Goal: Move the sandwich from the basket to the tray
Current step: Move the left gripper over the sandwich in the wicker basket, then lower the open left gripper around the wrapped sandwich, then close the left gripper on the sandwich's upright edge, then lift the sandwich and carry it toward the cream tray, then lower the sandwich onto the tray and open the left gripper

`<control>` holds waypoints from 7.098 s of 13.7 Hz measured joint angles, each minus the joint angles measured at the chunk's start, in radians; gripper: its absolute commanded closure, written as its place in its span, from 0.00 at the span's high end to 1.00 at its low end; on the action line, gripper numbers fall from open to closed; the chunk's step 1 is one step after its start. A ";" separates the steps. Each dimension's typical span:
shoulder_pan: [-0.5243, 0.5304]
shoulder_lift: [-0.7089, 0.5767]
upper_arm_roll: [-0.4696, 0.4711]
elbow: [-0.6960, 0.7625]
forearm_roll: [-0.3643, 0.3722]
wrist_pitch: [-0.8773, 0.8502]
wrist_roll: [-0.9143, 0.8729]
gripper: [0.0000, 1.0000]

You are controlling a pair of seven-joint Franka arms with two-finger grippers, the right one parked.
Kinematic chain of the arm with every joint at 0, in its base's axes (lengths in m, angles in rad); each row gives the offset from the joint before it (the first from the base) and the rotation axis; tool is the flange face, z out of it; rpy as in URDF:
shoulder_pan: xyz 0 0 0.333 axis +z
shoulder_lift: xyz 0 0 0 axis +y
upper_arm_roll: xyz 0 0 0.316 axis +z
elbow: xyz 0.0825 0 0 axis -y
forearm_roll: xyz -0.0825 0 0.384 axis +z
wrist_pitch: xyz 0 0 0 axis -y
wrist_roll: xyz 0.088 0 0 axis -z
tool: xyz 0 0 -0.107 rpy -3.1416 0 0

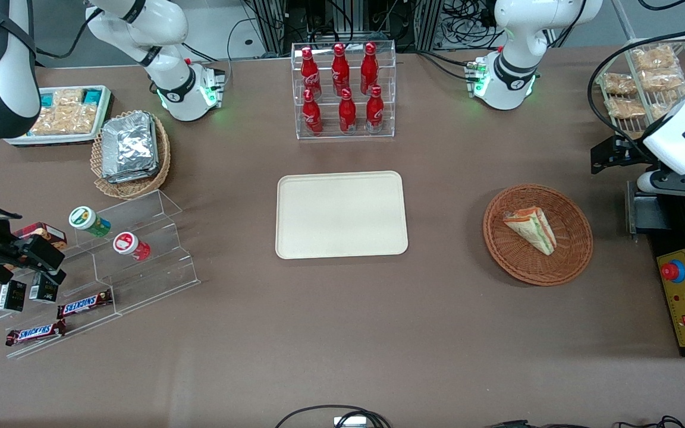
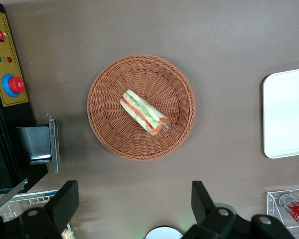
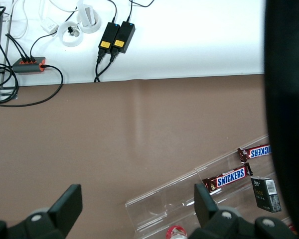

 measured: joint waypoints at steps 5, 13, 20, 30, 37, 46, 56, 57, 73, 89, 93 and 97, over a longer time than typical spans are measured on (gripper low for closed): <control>0.000 0.003 0.000 0.000 0.001 0.000 0.000 1.00; 0.001 0.045 0.001 -0.178 0.021 0.220 -0.172 1.00; 0.003 0.059 0.003 -0.432 0.024 0.495 -0.440 1.00; -0.006 0.110 0.001 -0.670 0.024 0.815 -0.773 1.00; -0.003 0.146 0.003 -0.756 0.024 0.952 -0.820 1.00; 0.003 0.208 0.006 -0.780 0.024 1.036 -0.879 0.07; 0.002 0.176 0.006 -0.744 0.049 0.958 -0.891 0.00; 0.001 0.155 0.005 -0.712 0.064 0.892 -0.891 0.00; -0.022 0.163 -0.509 -0.430 0.178 0.576 -0.888 0.00; -0.164 0.607 -0.652 -0.361 0.501 0.740 -1.126 0.04; -0.173 0.640 -0.652 -0.350 0.507 0.749 -1.126 1.00; -0.174 0.639 -0.651 -0.337 0.509 0.749 -1.127 1.00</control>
